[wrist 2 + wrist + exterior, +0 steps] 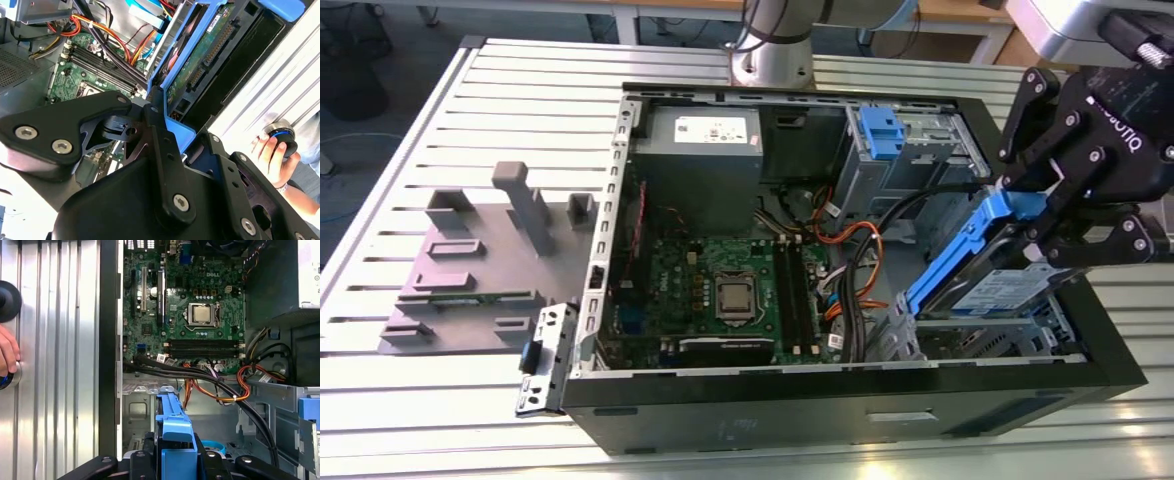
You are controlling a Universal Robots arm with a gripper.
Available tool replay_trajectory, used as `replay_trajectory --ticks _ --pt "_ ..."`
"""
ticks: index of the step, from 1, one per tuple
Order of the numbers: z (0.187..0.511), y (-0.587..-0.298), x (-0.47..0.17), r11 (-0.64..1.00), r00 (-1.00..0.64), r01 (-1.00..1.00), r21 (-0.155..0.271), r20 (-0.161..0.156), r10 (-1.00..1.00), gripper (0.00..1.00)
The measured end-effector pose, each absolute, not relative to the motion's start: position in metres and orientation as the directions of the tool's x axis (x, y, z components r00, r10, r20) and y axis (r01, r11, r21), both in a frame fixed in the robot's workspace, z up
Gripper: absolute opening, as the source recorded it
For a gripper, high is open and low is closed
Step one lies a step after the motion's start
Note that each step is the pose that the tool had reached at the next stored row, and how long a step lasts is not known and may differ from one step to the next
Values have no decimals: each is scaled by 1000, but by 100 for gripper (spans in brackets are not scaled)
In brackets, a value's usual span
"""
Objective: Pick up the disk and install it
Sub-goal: 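Insert the disk into the insertion slot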
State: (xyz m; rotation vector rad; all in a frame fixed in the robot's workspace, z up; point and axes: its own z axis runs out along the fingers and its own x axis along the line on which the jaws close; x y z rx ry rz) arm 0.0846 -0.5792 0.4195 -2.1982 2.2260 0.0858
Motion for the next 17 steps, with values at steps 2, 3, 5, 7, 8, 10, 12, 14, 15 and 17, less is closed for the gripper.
replay_trajectory --ticks 2,3,5,7,8,10,12,14,15,17 --pt "418 -579 85 12 -13 -999 31 -47 -999 37" --pt "417 -579 85 12 -13 -999 31 -47 -999 37" --pt "416 -580 85 12 -13 -999 31 -47 -999 37" --pt "415 -580 85 12 -13 -999 31 -47 -999 37" --pt "414 -580 85 12 -13 -999 31 -47 -999 37" --pt "413 -580 85 12 -13 -999 31 -47 -999 37" --pt "412 -580 85 12 -13 -999 31 -47 -999 37" --pt "410 -580 85 12 -13 -999 31 -47 -999 37" --pt "410 -580 85 12 -13 -999 31 -47 -999 37" --pt "409 -580 85 12 -13 -999 31 -47 -999 37"
